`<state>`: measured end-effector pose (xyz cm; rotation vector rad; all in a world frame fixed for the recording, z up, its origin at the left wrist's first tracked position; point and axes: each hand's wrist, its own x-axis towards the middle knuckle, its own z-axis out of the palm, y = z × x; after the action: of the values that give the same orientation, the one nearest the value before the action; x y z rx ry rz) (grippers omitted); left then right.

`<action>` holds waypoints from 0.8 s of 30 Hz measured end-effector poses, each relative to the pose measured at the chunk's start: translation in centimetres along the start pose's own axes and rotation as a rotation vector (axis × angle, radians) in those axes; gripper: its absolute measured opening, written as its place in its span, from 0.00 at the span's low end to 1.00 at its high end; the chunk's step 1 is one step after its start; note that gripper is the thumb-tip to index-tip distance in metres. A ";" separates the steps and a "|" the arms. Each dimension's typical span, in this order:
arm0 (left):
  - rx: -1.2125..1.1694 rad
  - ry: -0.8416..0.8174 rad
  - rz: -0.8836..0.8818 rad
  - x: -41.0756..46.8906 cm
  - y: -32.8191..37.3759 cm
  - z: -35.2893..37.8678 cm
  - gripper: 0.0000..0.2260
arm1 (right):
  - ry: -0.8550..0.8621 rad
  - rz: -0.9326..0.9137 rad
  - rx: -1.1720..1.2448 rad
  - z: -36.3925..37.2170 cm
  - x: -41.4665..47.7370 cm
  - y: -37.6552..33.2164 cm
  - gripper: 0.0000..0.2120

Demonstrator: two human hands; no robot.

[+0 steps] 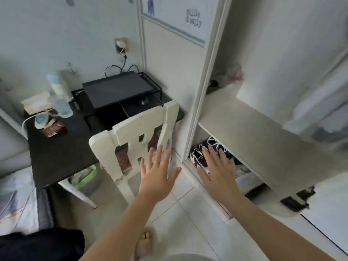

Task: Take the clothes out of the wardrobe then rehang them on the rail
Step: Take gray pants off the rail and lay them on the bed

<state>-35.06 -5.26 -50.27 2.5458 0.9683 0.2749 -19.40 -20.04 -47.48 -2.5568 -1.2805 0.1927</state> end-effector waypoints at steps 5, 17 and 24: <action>0.007 -0.049 0.284 11.2 2.9 -2.6 0.32 | 0.160 0.203 -0.047 -3.1 4.2 0.1 0.31; -0.013 0.165 0.863 31.2 17.4 -12.9 0.32 | 0.544 0.315 -0.362 -20.0 11.6 0.3 0.30; 0.023 0.347 1.039 37.7 27.9 -22.0 0.36 | 0.759 0.187 -0.633 -33.2 15.3 2.6 0.29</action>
<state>2.38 7.59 -16.82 2.8373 -0.3639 1.0003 -0.34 -15.41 -16.57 -2.7506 -0.8722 -1.2038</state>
